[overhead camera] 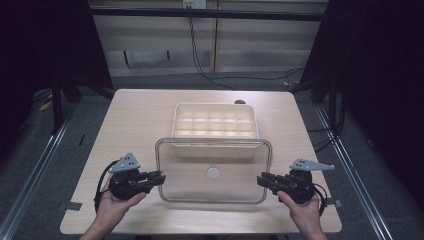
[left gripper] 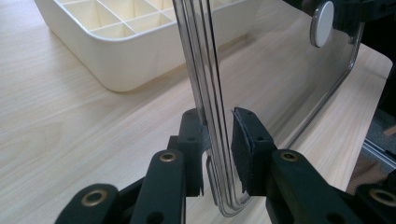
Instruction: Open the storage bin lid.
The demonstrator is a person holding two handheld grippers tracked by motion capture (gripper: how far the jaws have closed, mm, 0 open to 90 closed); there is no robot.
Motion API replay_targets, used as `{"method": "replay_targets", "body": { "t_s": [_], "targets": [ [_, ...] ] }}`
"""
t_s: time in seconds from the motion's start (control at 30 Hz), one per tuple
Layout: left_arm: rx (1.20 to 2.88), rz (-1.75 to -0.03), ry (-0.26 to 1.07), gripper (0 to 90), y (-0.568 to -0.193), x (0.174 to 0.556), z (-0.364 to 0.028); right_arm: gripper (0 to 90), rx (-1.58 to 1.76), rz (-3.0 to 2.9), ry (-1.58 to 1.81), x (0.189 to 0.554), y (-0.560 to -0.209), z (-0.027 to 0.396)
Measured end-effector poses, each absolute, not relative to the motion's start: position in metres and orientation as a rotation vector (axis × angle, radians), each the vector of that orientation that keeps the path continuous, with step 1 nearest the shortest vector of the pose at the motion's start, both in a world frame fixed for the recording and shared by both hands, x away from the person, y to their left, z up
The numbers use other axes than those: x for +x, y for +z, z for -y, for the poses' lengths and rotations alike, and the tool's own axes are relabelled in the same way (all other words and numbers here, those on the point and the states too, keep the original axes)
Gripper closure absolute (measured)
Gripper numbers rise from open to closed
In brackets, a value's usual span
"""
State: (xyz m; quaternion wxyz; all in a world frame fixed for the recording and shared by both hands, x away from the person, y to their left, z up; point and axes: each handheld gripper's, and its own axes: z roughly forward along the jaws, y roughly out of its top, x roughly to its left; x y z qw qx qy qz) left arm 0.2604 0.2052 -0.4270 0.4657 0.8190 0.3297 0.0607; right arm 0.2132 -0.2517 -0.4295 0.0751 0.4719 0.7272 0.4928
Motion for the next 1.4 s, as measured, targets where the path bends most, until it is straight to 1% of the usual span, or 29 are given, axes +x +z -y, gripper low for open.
{"method": "replay_targets", "body": {
  "t_s": [0.23,0.4,0.53,0.67,0.8,0.93,1.0,1.2,1.4],
  "targets": [
    [2.041,-0.815,0.128,74.1,-0.437,0.257,-0.207,68.9,1.425,-2.206,1.47,0.212,-0.438,0.251],
    [2.06,-0.852,0.127,73.0,-0.449,0.255,-0.208,69.2,1.427,-2.231,1.443,0.212,-0.446,0.246],
    [2.063,-0.851,0.114,72.6,-0.451,0.256,-0.209,69.2,1.451,-2.232,1.459,0.215,-0.451,0.246],
    [2.065,-0.862,0.107,69.6,-0.456,0.257,-0.208,68.6,1.46,-2.251,1.429,0.217,-0.455,0.244],
    [2.069,-0.849,0.102,69.3,-0.456,0.257,-0.208,68.0,1.462,-2.259,1.416,0.218,-0.458,0.244],
    [2.082,-0.833,0.12,68.7,-0.456,0.255,-0.207,65.5,1.456,-2.278,1.355,0.216,-0.462,0.241],
    [2.09,-0.831,0.135,66.6,-0.458,0.255,-0.206,64.9,1.451,-2.281,1.334,0.214,-0.463,0.239],
    [2.094,-0.824,0.123,66.6,-0.458,0.254,-0.207,64.7,1.463,-2.275,1.34,0.212,-0.464,0.239],
    [2.105,-0.824,0.118,65.2,-0.46,0.254,-0.208,62.4,1.469,-2.283,1.332,0.214,-0.466,0.236]
  ]
}}
